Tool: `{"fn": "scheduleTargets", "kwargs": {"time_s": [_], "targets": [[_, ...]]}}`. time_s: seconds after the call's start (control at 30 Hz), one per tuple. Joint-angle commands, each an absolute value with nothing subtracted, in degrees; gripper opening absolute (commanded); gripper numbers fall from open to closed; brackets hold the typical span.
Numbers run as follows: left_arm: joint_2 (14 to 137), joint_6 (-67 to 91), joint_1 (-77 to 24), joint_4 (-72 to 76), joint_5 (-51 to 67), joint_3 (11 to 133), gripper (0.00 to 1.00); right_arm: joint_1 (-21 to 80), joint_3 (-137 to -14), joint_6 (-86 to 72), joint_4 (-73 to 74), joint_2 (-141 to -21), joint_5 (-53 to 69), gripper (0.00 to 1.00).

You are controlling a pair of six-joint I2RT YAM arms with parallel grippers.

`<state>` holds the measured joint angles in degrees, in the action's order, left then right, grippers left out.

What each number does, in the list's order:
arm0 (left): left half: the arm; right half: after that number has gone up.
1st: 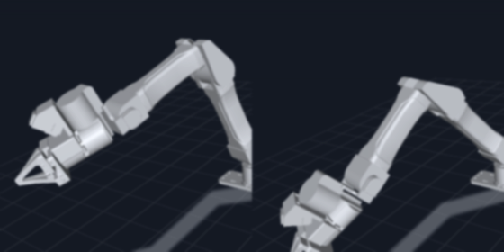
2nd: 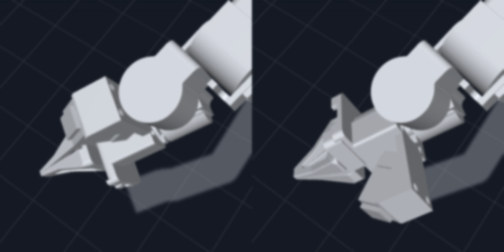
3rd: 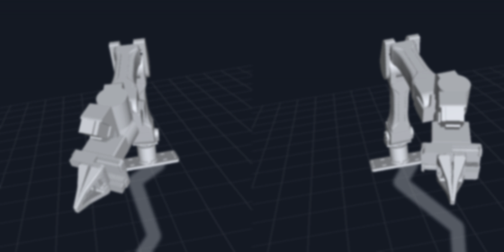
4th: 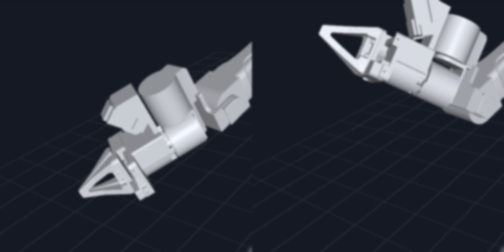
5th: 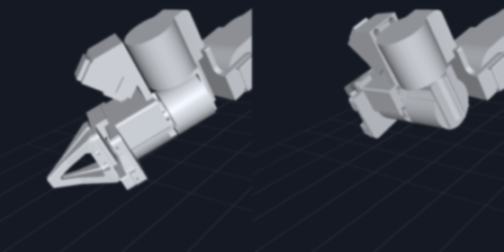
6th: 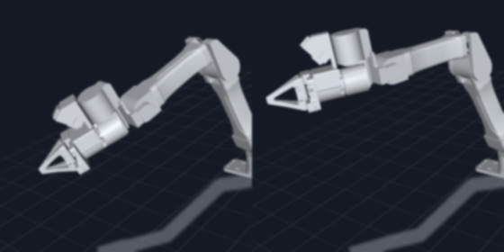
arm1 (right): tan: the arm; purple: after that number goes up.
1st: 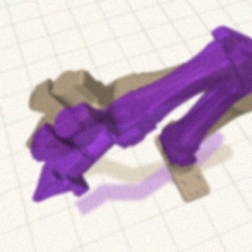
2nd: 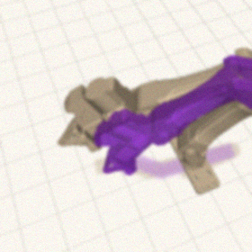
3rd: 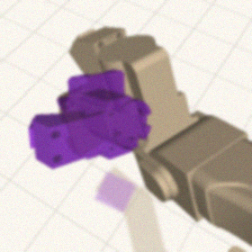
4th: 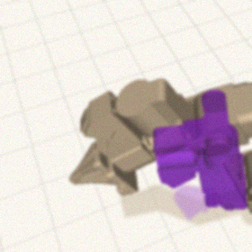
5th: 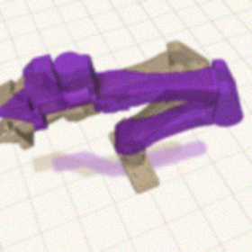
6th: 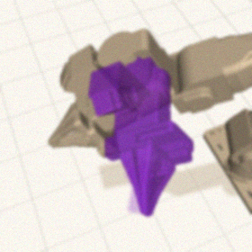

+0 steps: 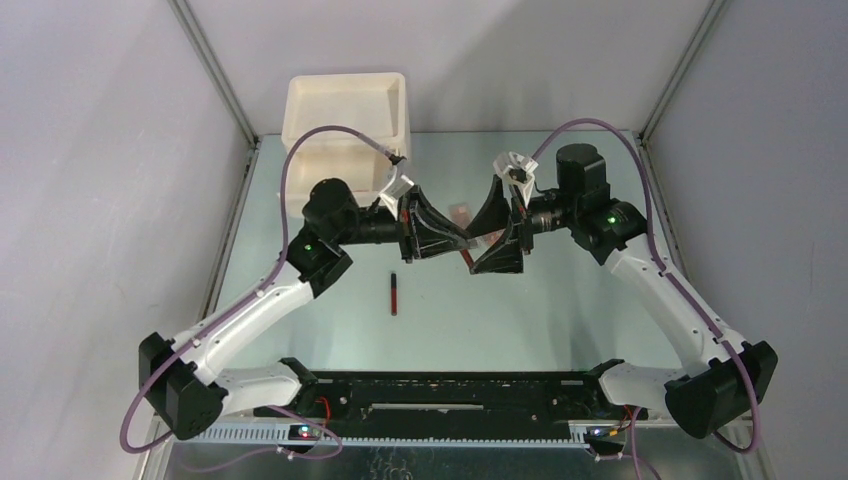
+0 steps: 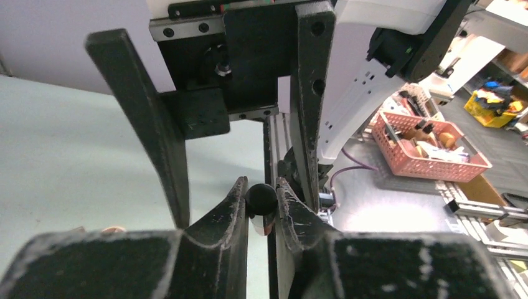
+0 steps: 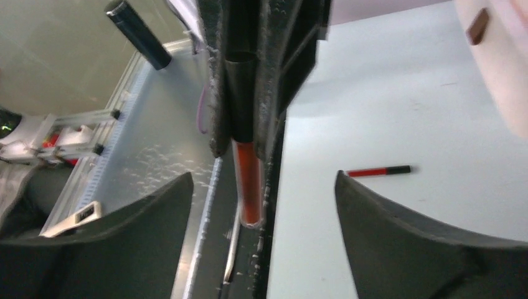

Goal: Organize the makeup
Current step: Place the lipstick in the drawer.

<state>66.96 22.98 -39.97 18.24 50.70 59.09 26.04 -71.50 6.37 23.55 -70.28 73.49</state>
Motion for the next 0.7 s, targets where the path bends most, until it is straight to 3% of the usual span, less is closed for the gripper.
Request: {"fn": "scheduleTargets", "kwargs": {"time_s": [0.0,0.13,0.3,0.67], "targets": [[62.7,14.8,-40.0,11.1,48.6,63.8,0.00,25.3,-73.3,13.3,29.2,-68.1,68.5,0.99],[59.6,1.1,-39.9,-2.9,40.9,66.9,0.00,24.3,-73.3,17.1,33.2,-67.3,63.8,1.00],[55.7,-16.3,-39.9,-15.2,22.2,69.3,0.00,22.9,-73.3,21.4,39.4,-67.4,61.0,1.00],[58.4,-51.4,-39.5,-13.3,-14.9,66.0,0.00,19.4,-70.6,23.4,39.4,-65.4,58.5,1.00]]}}
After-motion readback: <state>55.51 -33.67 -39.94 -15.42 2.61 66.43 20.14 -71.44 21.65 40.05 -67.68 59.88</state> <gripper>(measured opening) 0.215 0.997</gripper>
